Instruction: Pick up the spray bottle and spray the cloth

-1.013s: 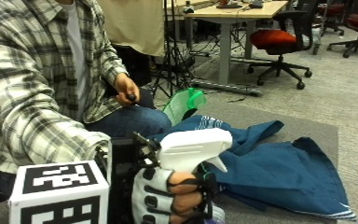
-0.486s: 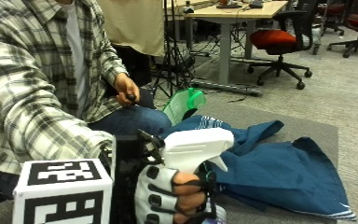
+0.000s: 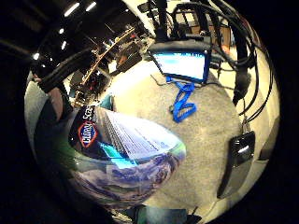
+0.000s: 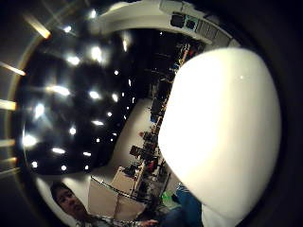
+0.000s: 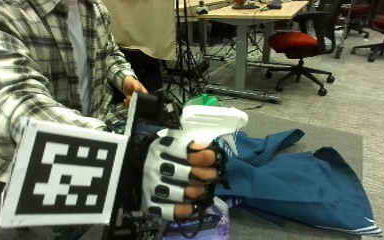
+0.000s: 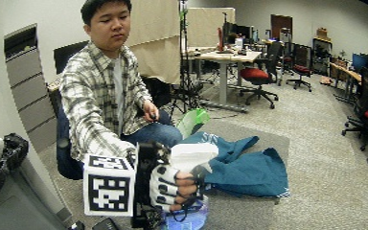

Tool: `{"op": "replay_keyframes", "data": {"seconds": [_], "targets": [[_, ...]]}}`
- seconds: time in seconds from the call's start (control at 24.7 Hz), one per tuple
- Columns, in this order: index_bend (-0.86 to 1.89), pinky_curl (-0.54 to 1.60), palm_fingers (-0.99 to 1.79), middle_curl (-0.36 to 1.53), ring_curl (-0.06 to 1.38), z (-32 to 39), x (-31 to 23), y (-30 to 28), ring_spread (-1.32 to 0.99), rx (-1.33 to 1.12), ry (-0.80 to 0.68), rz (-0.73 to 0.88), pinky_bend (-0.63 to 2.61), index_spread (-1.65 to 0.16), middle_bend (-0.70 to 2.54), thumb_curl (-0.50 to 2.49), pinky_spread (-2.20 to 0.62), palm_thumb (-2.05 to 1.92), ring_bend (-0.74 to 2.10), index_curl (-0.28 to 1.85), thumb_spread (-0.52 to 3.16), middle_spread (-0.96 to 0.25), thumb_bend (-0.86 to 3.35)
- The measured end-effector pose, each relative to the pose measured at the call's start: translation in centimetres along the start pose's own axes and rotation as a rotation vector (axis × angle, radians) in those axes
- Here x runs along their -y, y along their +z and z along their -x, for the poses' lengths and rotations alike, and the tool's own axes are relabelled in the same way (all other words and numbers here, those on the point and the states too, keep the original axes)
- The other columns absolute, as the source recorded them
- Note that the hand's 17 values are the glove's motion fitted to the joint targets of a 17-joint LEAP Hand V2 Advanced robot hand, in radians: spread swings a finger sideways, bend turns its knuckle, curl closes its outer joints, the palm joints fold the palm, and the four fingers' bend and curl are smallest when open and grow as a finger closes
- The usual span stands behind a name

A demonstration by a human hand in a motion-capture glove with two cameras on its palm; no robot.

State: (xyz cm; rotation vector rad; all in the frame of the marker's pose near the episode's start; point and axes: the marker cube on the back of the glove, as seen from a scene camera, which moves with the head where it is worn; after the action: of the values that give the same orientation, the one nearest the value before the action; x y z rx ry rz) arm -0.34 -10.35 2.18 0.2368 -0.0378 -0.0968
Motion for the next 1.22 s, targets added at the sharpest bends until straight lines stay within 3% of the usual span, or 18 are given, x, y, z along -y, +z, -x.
{"op": "replay_keyframes", "data": {"seconds": [0.12,0.45,1.22], "targets": [[0.34,0.34,1.28,0.50,0.47,5.0,-2.4,-0.5,-0.21,-0.107,-0.100,0.093,0.35,-0.26,0.49,0.73,-0.20,1.07,0.58,0.48,0.16,-0.17,-0.03],[0.34,0.35,1.28,0.51,0.48,9.5,-3.4,0.2,-0.21,-0.282,-0.233,0.204,0.34,-0.26,0.49,0.74,-0.20,1.06,0.58,0.50,0.13,-0.18,-0.03],[0.33,0.37,1.29,0.51,0.49,14.0,-6.8,7.0,-0.21,-0.663,-0.463,0.471,0.34,-0.25,0.49,0.76,-0.20,1.06,0.58,0.53,0.11,-0.18,-0.03]]}}
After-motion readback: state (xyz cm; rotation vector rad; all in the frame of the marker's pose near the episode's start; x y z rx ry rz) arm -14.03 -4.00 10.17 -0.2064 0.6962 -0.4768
